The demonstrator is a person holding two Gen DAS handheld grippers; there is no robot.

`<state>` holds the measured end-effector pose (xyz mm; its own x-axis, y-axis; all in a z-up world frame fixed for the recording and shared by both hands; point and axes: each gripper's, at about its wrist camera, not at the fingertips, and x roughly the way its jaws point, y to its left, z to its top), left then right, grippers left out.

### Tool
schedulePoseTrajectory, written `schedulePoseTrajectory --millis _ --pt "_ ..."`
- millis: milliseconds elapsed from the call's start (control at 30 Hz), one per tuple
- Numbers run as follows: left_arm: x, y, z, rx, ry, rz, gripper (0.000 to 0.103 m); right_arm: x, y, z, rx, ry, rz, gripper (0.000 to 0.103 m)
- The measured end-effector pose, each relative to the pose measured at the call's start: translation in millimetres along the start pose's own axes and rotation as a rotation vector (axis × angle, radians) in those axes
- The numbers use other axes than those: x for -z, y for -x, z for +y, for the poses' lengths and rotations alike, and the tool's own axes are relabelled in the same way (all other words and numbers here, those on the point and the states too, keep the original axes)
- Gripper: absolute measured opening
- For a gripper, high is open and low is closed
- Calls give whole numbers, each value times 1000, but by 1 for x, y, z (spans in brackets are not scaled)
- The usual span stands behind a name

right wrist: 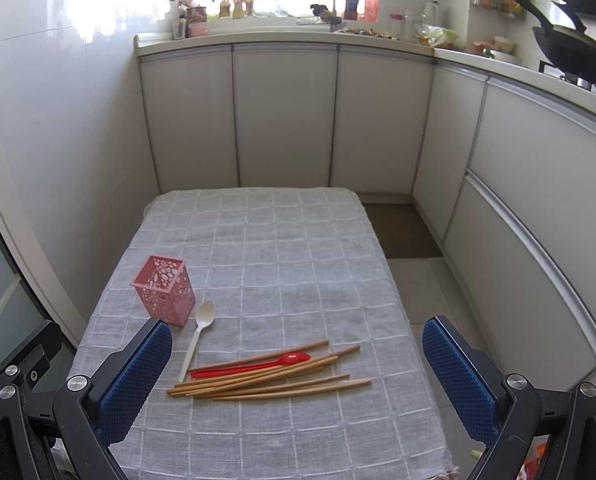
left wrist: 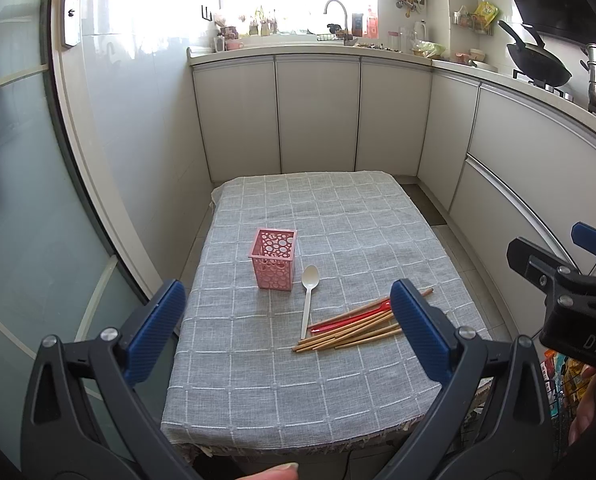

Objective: Organize utensils

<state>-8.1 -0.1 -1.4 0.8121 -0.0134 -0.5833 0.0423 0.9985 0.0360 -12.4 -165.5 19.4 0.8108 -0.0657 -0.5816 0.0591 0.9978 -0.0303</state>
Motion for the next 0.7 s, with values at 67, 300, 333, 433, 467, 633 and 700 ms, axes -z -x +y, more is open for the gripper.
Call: schedulePoseTrajectory --millis 67,300,333,433,467,633,700 --pt "0 -1 0 -1 0 0 102 0 0 0 0 0 0 103" --pt "-1 1 1 -1 1 -2 102 0 -1 0 1 0 2 103" --pt "-2 2 1 -1 3 -4 102 0 -1 0 0 1 2 103" --pt "-2 2 2 -2 3 -4 102 -1 -1 1 0 0 0 103" --pt "-3 2 2 -3 3 -3 102 -1 -1 1 0 1 0 103" --pt "-3 2 2 -3 3 -5 102 0 -1 1 1 -2 -2 103" --pt "-3 2 2 -3 3 -4 102 1 -1 2 2 -2 -2 103"
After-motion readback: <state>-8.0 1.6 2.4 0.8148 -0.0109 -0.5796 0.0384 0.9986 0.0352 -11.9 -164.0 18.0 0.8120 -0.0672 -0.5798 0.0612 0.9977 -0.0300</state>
